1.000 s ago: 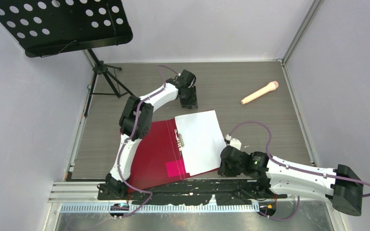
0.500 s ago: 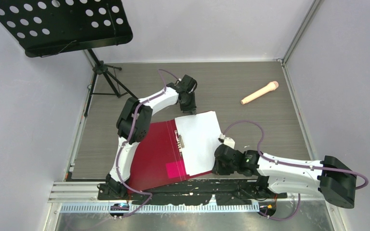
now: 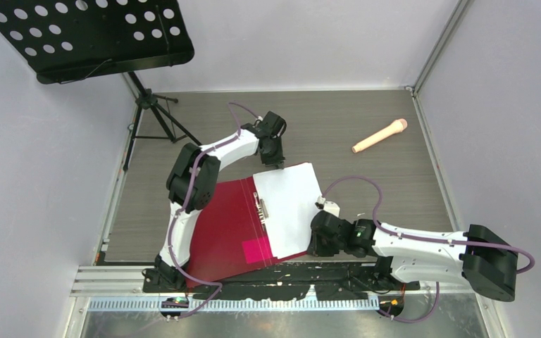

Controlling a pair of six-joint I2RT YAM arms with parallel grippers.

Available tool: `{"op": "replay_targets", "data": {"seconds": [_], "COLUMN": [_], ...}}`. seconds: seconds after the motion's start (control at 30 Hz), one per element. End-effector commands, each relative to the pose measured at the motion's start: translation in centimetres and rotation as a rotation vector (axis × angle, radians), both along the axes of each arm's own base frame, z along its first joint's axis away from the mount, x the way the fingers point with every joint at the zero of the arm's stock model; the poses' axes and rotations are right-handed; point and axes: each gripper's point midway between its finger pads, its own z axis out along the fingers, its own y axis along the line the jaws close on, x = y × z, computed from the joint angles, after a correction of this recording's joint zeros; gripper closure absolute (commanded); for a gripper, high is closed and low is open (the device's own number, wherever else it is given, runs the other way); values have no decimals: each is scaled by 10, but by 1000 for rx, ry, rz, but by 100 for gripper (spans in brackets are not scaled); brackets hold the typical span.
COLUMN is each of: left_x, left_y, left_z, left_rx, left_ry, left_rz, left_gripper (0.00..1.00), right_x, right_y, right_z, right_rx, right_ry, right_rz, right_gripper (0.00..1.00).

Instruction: Put the files into the folder

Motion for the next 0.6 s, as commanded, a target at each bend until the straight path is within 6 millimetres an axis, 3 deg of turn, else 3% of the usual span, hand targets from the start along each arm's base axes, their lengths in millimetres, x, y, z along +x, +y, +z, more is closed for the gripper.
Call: {"op": "replay_targets", "data": {"seconds": [0.0, 0.07, 0.23, 0.57], "left_x": [-24, -19, -14, -9], "left_y": [2, 5, 12, 43], "left_z": [24, 31, 47, 43], "left_rx": [13, 25, 58, 110], "left_ry": [32, 8, -29, -48], "left_rz": [-22, -20, -18, 42], "left_gripper": [69, 59, 51, 54], "right_x": [11, 11, 12, 10], "right_y": [-6, -6, -10, -11], "right_z": [3, 7, 12, 8], "right_rx": [-38, -36, -27, -23], "right_ry": [-56, -64, -81, -72], "right_rz": [-16, -16, -24, -24], "right_gripper": [79, 79, 79, 79]}}
